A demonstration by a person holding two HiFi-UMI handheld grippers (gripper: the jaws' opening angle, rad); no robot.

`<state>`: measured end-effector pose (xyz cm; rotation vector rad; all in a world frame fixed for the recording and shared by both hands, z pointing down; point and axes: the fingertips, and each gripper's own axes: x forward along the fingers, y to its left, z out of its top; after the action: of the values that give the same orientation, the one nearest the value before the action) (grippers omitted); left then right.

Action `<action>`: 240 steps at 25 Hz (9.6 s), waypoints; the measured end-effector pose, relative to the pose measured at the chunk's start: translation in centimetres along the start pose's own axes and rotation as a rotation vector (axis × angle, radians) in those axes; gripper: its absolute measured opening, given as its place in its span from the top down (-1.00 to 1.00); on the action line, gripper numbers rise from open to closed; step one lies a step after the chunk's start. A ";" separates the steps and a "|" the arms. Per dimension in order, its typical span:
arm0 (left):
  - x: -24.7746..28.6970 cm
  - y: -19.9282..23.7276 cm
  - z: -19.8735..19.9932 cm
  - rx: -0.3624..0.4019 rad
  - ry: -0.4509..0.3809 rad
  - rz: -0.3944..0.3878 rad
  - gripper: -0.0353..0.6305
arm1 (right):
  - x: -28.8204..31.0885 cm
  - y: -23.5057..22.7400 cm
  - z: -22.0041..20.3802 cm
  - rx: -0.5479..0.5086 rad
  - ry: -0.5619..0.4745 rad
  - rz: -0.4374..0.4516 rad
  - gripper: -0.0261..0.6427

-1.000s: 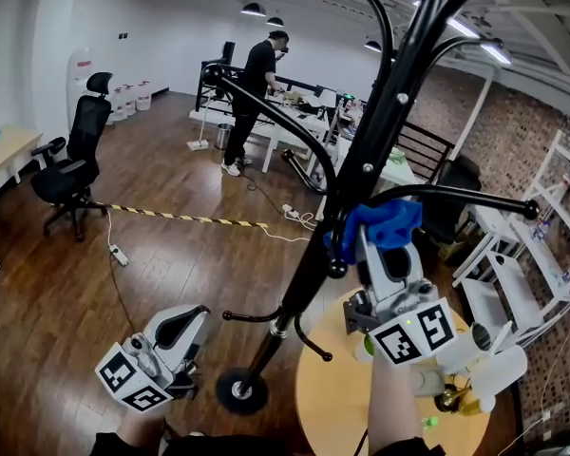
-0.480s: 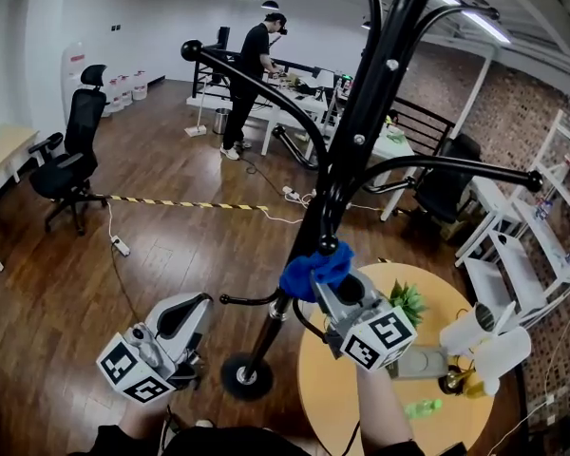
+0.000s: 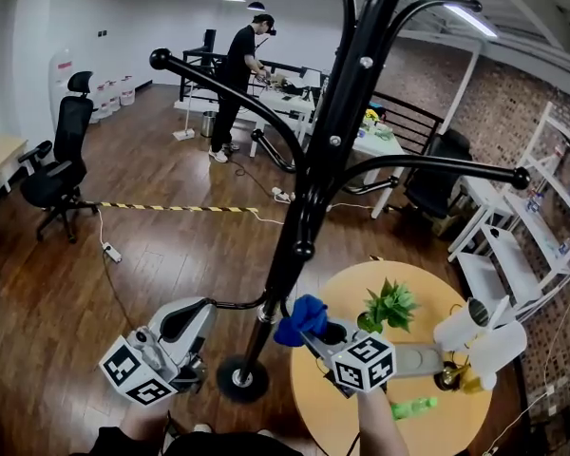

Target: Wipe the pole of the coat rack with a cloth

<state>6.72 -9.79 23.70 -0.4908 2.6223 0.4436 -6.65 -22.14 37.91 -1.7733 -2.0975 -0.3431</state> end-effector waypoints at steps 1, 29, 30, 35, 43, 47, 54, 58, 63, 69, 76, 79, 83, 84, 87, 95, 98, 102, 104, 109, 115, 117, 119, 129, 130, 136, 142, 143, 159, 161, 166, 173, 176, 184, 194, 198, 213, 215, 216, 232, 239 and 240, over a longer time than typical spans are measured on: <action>0.1 0.0 -0.1 -0.001 0.001 -0.002 0.88 | -0.7 0.0 0.0 0.009 -0.003 0.005 0.66; -2.7 2.0 2.7 0.057 -0.043 0.070 0.89 | -10.2 1.3 29.6 -0.187 -0.852 -0.052 0.66; -2.6 1.9 2.8 0.058 -0.045 0.069 0.88 | -11.3 1.4 30.5 -0.189 -0.884 -0.061 0.66; -2.3 1.9 2.7 0.059 -0.049 0.058 0.89 | -16.9 1.5 32.6 -0.193 -1.027 -0.085 0.66; -1.3 1.9 1.9 0.041 -0.036 0.031 0.89 | -26.4 2.4 33.5 -0.263 -1.194 -0.171 0.66; -0.7 1.6 1.6 0.031 -0.033 0.013 0.89 | -27.0 2.6 33.7 -0.269 -1.208 -0.177 0.66; -1.1 1.6 1.4 0.025 -0.031 0.022 0.89 | -24.8 2.4 33.6 -0.260 -1.183 -0.157 0.66; -1.8 2.1 1.4 0.025 -0.036 0.041 0.89 | -20.1 1.6 33.2 -0.240 -1.102 -0.123 0.66; -2.9 2.1 1.8 0.026 -0.044 0.071 0.89 | -11.3 0.9 30.4 -0.199 -0.884 -0.062 0.66; -3.4 2.8 1.5 0.023 -0.042 0.088 0.89 | -6.6 0.5 23.9 -0.131 -0.743 -0.009 0.66; -2.2 2.5 0.6 0.001 -0.026 0.069 0.89 | 0.7 -0.8 9.8 -0.075 -0.306 0.026 0.66; -1.1 2.2 0.0 -0.017 -0.024 0.048 0.89 | 3.0 -1.1 3.6 -0.077 -0.082 0.010 0.66; -0.3 2.1 -0.7 -0.027 -0.007 0.034 0.89 | 2.1 -0.9 0.0 -0.007 0.001 0.026 0.66; -0.1 2.1 -0.8 -0.027 -0.006 0.031 0.89 | 1.4 -1.0 0.0 0.006 -0.002 0.028 0.66; 0.4 2.0 -1.0 -0.027 -0.004 0.022 0.89 | -0.9 -0.9 0.2 0.013 0.014 0.040 0.66; 0.5 1.9 -1.3 -0.021 0.006 0.023 0.88 | 0.6 -1.3 0.1 0.046 -0.038 0.070 0.66; 0.1 2.1 -1.0 -0.011 0.004 0.035 0.89 | 3.1 -1.0 0.8 0.032 -0.097 0.071 0.66; -0.9 2.3 -0.2 0.005 -0.012 0.054 0.88 | 3.3 -1.3 4.1 0.034 -0.174 0.020 0.66; -1.7 2.6 0.2 0.001 -0.018 0.061 0.88 | 2.0 -0.9 6.9 0.019 -0.231 0.008 0.66; -1.8 3.4 1.1 0.004 -0.028 0.058 0.89 | -3.2 -0.3 18.0 -0.029 -0.498 0.010 0.66; -0.8 2.2 0.9 -0.009 -0.030 0.005 0.88 | -9.0 0.3 27.8 -0.101 -0.760 -0.028 0.66; -0.8 1.9 0.9 -0.006 -0.028 -0.013 0.89 | -11.4 0.8 30.1 -0.142 -0.846 -0.067 0.66; -0.8 1.9 1.2 -0.004 -0.027 -0.023 0.89 | -14.0 1.0 32.2 -0.183 -0.903 -0.107 0.66; 0.7 1.9 1.1 0.005 -0.008 -0.061 0.89 | -27.4 2.3 33.5 -0.251 -1.202 -0.268 0.65; 0.8 1.9 1.0 0.002 -0.009 -0.066 0.89 | -27.4 2.2 33.5 -0.260 -1.203 -0.276 0.65; 0.4 0.9 0.9 -0.002 -0.010 -0.066 0.88 | -27.1 2.5 33.8 -0.263 -1.217 -0.296 0.65; -1.2 1.4 1.6 0.009 -0.027 -0.021 0.88 | -24.2 2.1 33.3 -0.244 -1.178 -0.289 0.65; -1.4 1.5 1.6 0.010 -0.028 -0.014 0.89 | -23.4 1.9 33.3 -0.245 -1.162 -0.288 0.65; -3.8 3.0 0.8 -0.026 -0.013 0.051 0.89 | -4.3 -2.0 19.0 -0.182 -0.565 -0.220 0.67; -3.4 2.9 0.3 -0.034 -0.005 0.038 0.88 | -2.2 -2.0 14.7 -0.160 -0.439 -0.196 0.67; -1.9 2.5 -0.8 -0.055 0.026 -0.020 0.88 | 2.5 -1.7 4.4 -0.142 -0.100 -0.141 0.67; 0.2 1.1 -2.3 -0.097 0.064 -0.113 0.88 | 2.2 -1.0 0.3 -0.064 0.027 -0.158 0.67; 0.8 1.0 -2.6 -0.101 0.071 -0.152 0.89 | 0.4 -0.7 0.3 -0.059 0.039 -0.162 0.67; 1.1 1.8 -3.0 -0.122 0.088 -0.191 0.89 | 0.6 -1.3 0.3 -0.039 0.009 -0.233 0.67; -0.2 3.6 -2.9 -0.033 0.142 -0.064 0.89 | 2.1 -1.4 2.8 -0.010 -0.239 -0.194 0.67; 1.2 3.2 -2.2 -0.008 0.165 -0.017 0.88 | 0.1 -0.8 7.4 -0.016 -0.396 -0.173 0.67; -0.9 7.6 0.4 -0.021 0.173 -0.210 0.88 | -2.8 3.7 21.6 -0.344 -0.679 -0.543 0.67; -1.7 9.4 0.9 -0.048 0.181 -0.259 0.88 | -3.0 3.9 22.5 -0.334 -0.689 -0.640 0.67; -2.1 10.3 1.2 -0.058 0.184 -0.282 0.88 | -3.3 4.0 23.0 -0.327 -0.695 -0.688 0.67; -1.6 10.8 3.1 -0.108 0.182 -0.436 0.88 | -4.7 2.9 24.3 -0.281 -0.640 -0.933 0.67; -1.2 10.3 2.2 -0.110 0.194 -0.424 0.88 | 0.2 2.0 15.0 -0.148 -0.487 -0.899 0.67; -1.2 10.2 2.1 -0.113 0.196 -0.424 0.88 | 1.0 1.8 13.3 -0.115 -0.460 -0.895 0.67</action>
<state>4.36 0.37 24.79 -1.1506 2.5802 0.4204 -6.62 -15.40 26.29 -0.8946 -3.1823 -0.2946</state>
